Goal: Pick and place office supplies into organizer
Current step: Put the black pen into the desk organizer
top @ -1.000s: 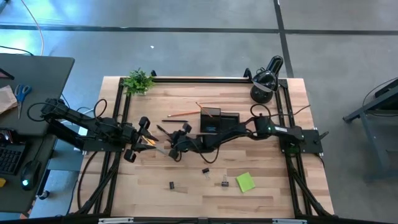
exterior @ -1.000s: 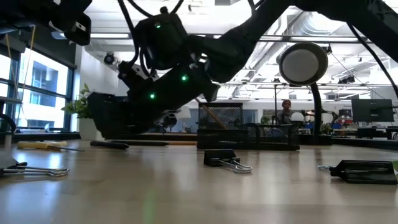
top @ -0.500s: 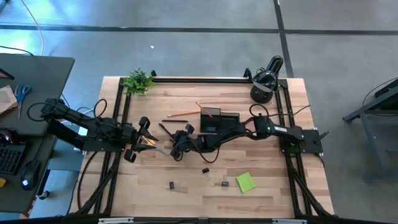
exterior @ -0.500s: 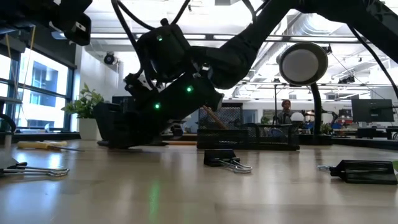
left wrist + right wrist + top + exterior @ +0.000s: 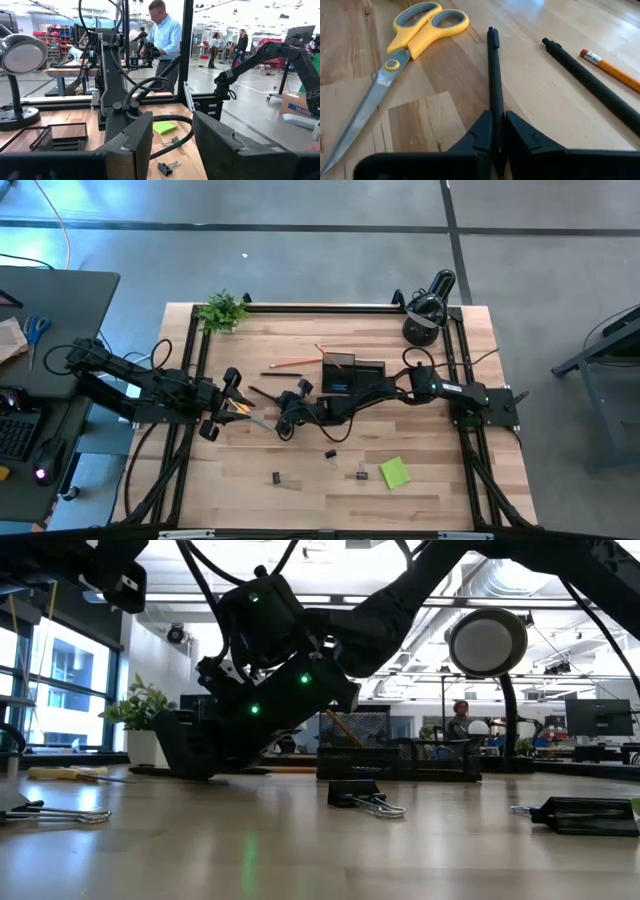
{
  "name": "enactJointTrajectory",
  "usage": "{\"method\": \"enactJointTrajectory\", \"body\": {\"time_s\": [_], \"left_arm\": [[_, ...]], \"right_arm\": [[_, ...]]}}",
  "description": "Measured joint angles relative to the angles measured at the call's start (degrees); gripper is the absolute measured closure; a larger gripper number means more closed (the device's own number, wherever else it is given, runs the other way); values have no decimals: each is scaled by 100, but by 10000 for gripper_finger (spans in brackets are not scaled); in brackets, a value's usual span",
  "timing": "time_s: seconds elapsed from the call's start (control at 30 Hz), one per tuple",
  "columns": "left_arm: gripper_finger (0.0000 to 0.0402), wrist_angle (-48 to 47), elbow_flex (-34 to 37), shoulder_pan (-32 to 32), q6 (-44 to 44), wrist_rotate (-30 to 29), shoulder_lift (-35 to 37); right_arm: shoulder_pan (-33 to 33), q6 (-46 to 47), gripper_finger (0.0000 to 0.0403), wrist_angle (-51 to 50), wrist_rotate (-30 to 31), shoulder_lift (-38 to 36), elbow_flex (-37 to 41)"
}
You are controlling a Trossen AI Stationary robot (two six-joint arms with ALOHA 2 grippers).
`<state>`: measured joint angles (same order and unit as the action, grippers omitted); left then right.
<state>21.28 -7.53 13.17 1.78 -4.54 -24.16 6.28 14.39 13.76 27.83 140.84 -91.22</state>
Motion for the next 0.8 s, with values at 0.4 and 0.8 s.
{"method": "enactJointTrajectory", "body": {"time_s": [0.4, 0.8], "left_arm": [[273, -216, 0, 0, 0, -108, 0], [273, -204, 0, 0, 20, -108, 0]], "right_arm": [[360, -778, 388, -1351, 1201, -893, 53], [739, -560, 388, -877, 2092, -2052, 1272]]}}
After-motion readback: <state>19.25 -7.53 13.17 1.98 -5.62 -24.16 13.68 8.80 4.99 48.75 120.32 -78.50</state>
